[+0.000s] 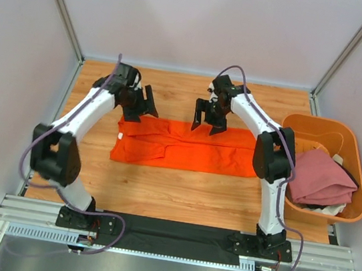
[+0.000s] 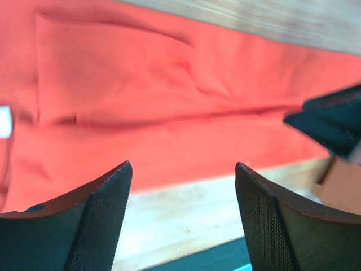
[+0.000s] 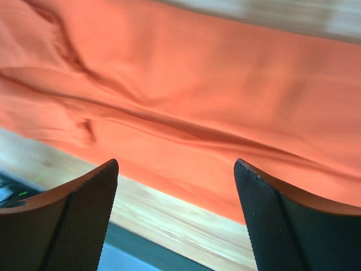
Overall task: Fold and stack the t-shirts
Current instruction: Fold the tshirt
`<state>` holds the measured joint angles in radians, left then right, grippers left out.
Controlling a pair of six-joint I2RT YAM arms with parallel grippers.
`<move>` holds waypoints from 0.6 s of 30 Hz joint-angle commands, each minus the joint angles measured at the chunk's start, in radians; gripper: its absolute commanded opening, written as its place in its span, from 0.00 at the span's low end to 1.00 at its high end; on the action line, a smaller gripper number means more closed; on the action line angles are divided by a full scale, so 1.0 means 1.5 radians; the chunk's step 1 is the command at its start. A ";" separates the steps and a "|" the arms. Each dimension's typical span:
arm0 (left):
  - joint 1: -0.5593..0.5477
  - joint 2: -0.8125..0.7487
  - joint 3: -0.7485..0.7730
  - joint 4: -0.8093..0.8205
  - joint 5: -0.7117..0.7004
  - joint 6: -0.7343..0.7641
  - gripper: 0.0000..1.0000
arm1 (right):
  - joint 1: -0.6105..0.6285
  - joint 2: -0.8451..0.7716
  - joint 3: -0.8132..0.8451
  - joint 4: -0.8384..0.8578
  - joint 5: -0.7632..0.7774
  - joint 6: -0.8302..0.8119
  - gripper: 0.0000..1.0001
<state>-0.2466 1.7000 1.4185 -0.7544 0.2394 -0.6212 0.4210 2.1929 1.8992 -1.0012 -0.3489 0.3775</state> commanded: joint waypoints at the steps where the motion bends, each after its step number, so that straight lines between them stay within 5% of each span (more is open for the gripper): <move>1: -0.008 -0.131 -0.101 -0.026 -0.026 -0.078 0.80 | -0.010 -0.038 0.013 -0.091 0.181 -0.098 0.86; 8: -0.013 -0.149 -0.280 0.093 -0.036 -0.263 0.71 | -0.037 -0.007 0.006 -0.054 0.275 -0.149 0.88; 18: -0.008 0.068 -0.135 -0.013 -0.187 -0.110 0.70 | -0.042 -0.001 -0.102 0.004 0.247 -0.070 0.88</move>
<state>-0.2611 1.7657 1.1255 -0.7303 0.0750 -0.8879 0.3511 2.2185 1.8160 -1.0512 0.0181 0.2184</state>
